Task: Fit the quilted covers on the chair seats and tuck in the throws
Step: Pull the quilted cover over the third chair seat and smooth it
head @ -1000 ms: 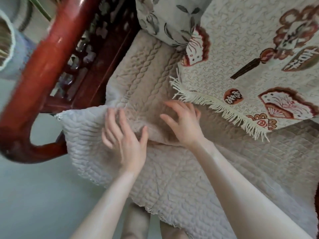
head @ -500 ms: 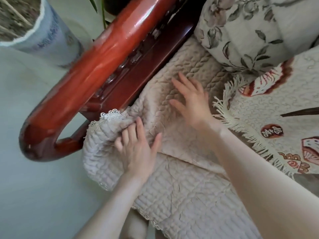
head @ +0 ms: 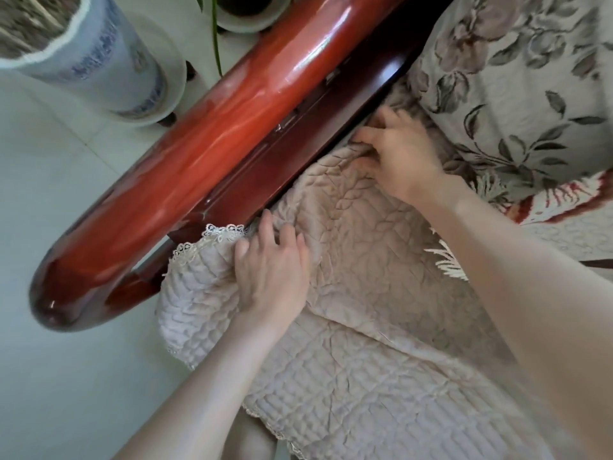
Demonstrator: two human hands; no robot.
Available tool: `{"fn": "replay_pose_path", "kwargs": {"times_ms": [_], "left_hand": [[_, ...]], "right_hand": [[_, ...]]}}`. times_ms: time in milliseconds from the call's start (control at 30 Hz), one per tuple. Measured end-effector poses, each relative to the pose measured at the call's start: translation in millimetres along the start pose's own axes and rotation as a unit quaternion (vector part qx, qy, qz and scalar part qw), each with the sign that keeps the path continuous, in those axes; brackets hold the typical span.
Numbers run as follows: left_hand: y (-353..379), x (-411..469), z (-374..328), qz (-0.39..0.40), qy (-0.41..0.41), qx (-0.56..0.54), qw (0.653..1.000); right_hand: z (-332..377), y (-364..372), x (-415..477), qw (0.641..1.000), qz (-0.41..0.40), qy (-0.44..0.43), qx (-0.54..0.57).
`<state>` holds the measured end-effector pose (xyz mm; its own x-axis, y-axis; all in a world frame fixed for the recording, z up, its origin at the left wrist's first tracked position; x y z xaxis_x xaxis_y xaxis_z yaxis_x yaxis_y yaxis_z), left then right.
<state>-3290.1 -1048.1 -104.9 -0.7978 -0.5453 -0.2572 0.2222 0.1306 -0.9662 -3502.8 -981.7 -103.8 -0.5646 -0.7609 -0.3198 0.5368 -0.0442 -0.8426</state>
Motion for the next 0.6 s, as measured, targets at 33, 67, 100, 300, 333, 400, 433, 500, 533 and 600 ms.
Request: {"fn": "replay_pose_path", "kwargs": {"times_ms": [33,67,100,300,333,400,433,500,533,600], "left_hand": [[-0.4,2.6,-1.0,0.003,0.004,-0.007,1.0],[-1.1,5.0,-1.8,0.006,0.007,-0.027,1.0],[-2.3,6.3,-2.4,0.007,0.005,-0.053,0.999],[-15.3,-16.0,-8.1,-0.047,-0.054,-0.114,0.991],[-13.5,-19.5,-9.6,-0.038,-0.055,-0.108,0.992],[-8.2,-20.0,-9.7,-0.02,-0.068,-0.108,0.992],[-6.2,-18.9,-9.3,-0.016,-0.076,-0.113,0.991],[-5.9,-18.3,-9.5,-0.016,-0.084,-0.121,0.989],[-6.5,-19.5,-9.4,-0.019,-0.084,-0.124,0.989],[-7.8,-22.9,-8.8,-0.021,-0.082,-0.133,0.988]], "right_hand": [[-1.0,-0.7,0.1,1.0,-0.006,-0.003,0.01],[-1.3,-1.0,-0.3,1.0,-0.021,-0.008,0.02],[-0.9,-1.0,-2.3,0.999,-0.043,-0.015,0.026],[-1.5,-5.7,-22.7,0.985,-0.145,-0.05,0.078],[-2.4,-5.6,-22.2,0.988,-0.121,-0.063,0.073],[-1.4,-9.0,-14.9,0.993,-0.051,-0.093,0.043],[-0.7,-12.0,-9.2,0.995,-0.017,-0.1,0.024],[2.7,-21.2,1.3,0.995,0.045,-0.084,-0.04],[3.5,-24.9,5.0,0.993,0.067,-0.071,-0.07],[4.6,-32.2,7.9,0.992,0.071,-0.069,-0.072]]}}
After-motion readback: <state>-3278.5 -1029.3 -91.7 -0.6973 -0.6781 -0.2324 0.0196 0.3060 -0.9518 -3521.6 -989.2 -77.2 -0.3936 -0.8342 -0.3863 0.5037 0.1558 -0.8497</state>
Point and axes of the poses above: each hand's wrist, its own x-axis towards the middle knuckle, its own y-axis out of the palm, z = x × y, the point moved 2 cm from there along x, towards the middle knuckle, and after that the axes turned 12 degrees about x, right-handed, at the moved point
